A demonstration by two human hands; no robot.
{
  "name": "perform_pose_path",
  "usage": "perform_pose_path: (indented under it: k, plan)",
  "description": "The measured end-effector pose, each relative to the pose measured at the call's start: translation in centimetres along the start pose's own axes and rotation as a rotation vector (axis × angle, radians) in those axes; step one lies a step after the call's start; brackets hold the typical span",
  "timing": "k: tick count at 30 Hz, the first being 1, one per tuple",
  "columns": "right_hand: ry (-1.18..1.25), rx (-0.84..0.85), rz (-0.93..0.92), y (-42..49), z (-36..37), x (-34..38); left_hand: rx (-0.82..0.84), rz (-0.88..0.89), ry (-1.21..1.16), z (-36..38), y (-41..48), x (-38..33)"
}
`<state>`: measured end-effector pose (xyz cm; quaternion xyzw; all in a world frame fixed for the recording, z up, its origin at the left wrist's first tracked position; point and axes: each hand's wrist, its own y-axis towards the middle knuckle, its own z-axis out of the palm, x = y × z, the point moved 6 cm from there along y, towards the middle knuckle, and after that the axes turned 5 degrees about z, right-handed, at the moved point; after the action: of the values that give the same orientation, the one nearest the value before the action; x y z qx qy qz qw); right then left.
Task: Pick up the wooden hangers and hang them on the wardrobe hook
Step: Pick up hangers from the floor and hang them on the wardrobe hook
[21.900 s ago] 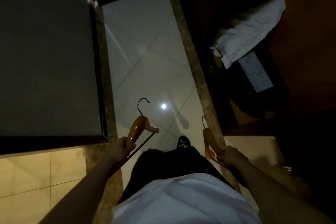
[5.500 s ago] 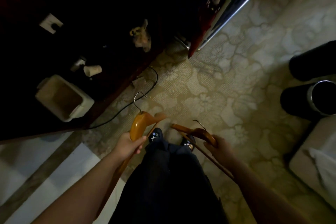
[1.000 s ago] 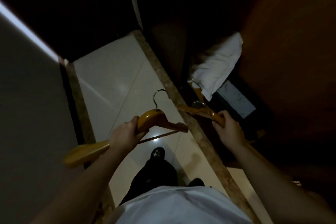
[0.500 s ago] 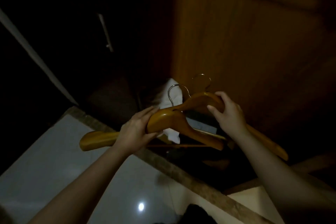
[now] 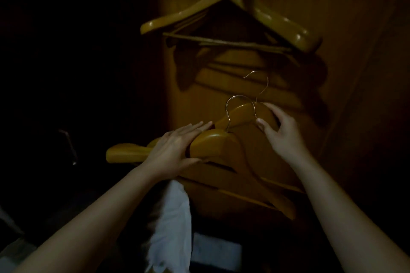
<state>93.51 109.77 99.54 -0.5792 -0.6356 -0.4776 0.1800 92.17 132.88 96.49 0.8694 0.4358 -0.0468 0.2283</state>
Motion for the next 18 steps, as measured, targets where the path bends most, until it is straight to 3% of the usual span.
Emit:
perform_pose_path:
  k: [10,18]
  plan:
    - [-0.111,-0.269,-0.331,10.0,-6.2,9.1,-0.193,0.112,0.025,-9.1,11.4,0.1]
    - [-0.128,-0.332,-0.315,18.0,-6.9,14.8,-0.256,0.122,-0.001,-17.3,17.6,2.4]
